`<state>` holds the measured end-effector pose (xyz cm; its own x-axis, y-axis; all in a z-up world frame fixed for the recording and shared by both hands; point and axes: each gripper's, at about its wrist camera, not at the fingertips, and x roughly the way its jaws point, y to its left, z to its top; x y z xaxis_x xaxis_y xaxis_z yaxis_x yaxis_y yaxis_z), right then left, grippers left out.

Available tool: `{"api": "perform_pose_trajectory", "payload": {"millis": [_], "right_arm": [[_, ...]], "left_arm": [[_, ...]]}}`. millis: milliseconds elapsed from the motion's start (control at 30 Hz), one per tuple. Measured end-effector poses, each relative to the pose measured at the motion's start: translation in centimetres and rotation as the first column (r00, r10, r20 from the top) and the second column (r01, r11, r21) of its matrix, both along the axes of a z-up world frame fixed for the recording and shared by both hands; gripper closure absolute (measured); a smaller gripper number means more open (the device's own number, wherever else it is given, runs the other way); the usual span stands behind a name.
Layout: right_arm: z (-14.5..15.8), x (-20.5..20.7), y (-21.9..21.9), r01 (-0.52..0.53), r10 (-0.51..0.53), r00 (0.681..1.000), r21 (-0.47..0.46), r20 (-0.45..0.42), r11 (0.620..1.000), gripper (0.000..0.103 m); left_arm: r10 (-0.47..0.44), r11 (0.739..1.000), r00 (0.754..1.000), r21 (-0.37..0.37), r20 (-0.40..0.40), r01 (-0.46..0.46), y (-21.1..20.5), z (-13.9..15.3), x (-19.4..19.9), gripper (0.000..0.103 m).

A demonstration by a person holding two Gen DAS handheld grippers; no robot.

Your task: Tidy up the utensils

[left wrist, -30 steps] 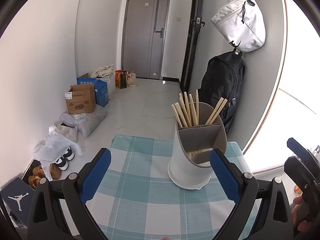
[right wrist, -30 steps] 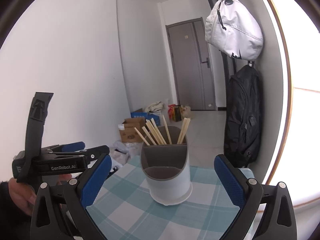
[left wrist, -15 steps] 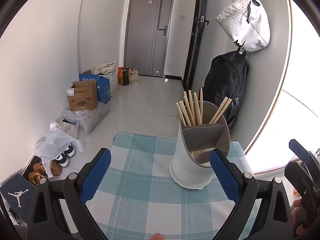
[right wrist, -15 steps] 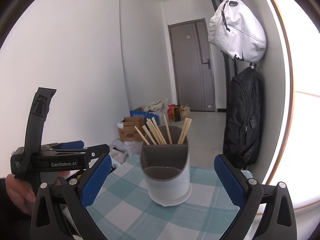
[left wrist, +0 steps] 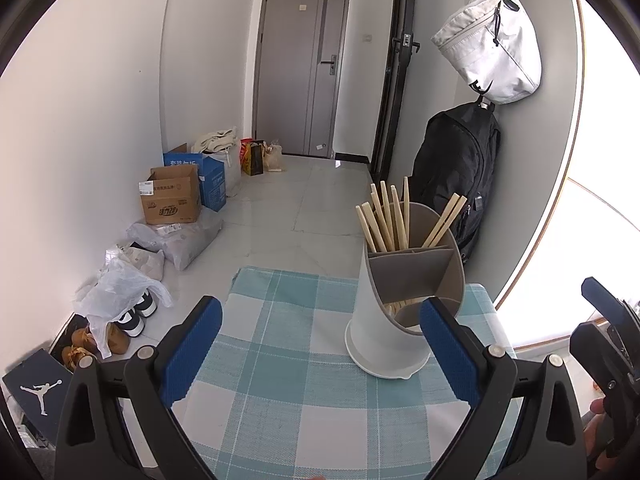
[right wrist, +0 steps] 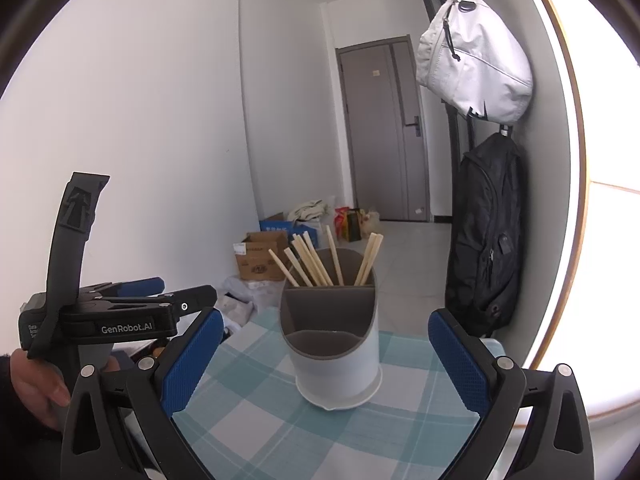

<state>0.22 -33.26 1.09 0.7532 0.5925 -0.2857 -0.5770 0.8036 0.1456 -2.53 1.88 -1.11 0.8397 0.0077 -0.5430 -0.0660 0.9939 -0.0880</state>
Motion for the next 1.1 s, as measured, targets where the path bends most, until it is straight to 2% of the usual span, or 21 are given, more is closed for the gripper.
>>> {"api": "perform_pose_trajectory", "payload": {"millis": [400,1100], "right_arm": [[0.03,0.0,-0.11,0.013,-0.013,1.0,-0.012,0.008,1.0,0.0],[0.12,-0.03,-0.22,0.016,-0.016,1.0,-0.009,0.011,1.0,0.0]], "left_arm": [[-0.009,1.0,1.0,0.019,-0.007,0.009,-0.39,-0.17,-0.1,0.006],[-0.003,1.0,1.0,-0.004,-0.029,0.003,-0.27,-0.37,0.15,0.006]]}}
